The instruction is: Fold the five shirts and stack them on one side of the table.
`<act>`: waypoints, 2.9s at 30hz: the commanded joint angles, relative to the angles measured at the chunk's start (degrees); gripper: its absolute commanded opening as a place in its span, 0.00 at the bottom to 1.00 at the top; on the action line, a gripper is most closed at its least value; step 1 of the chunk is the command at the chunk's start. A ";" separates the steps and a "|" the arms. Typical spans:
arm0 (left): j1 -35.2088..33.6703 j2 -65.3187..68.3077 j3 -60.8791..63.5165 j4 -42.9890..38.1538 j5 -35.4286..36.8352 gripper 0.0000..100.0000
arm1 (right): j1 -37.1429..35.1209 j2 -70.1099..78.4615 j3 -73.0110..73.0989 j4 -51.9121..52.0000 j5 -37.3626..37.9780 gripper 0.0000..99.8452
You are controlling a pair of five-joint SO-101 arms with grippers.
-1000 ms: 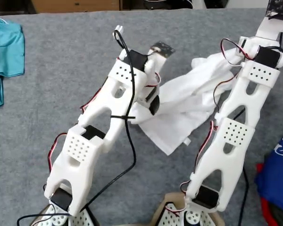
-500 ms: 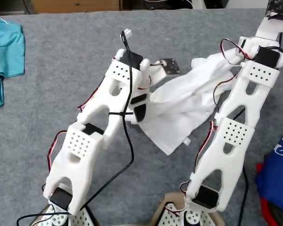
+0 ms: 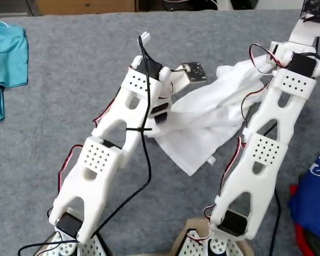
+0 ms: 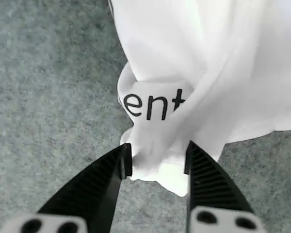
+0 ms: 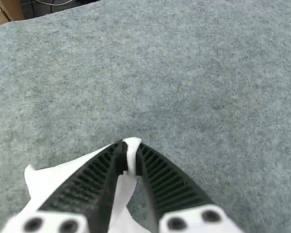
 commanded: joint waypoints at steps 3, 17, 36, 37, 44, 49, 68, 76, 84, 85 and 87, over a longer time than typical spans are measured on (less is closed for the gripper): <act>0.35 0.57 -4.48 0.44 -0.35 0.16 | -0.22 -0.75 -1.98 -1.14 0.62 0.01; -0.09 0.31 -4.57 0.44 0.09 0.02 | -0.22 -0.84 -1.98 -1.14 0.53 0.01; -7.74 -21.67 -13.98 0.44 13.27 0.02 | -6.29 -18.68 -1.98 7.74 -2.99 0.00; -8.53 -24.22 -13.98 0.44 14.68 0.02 | -6.11 -21.05 -1.98 7.82 -4.13 0.00; -12.92 -44.26 -13.36 0.44 20.66 0.02 | -6.55 -38.81 -1.98 7.12 -4.84 0.00; -16.44 -56.92 -13.19 0.53 20.75 0.02 | -5.05 -50.42 -1.98 3.08 -5.10 0.00; -21.27 -102.29 20.31 0.53 11.60 0.02 | -4.18 -74.86 -1.98 3.69 -0.97 0.00; -21.19 -103.16 21.80 0.44 11.60 0.02 | -4.62 -74.86 -0.48 7.21 -0.88 0.00; -21.10 -96.84 30.68 -2.90 9.49 0.02 | -4.70 -66.51 10.95 5.45 -1.05 0.00; -21.10 -95.69 32.26 -4.40 9.32 0.02 | -4.70 -64.75 12.09 4.40 -1.05 0.00; -21.10 -93.49 36.22 -8.62 9.05 0.02 | -4.70 -60.97 14.29 1.85 -1.05 0.00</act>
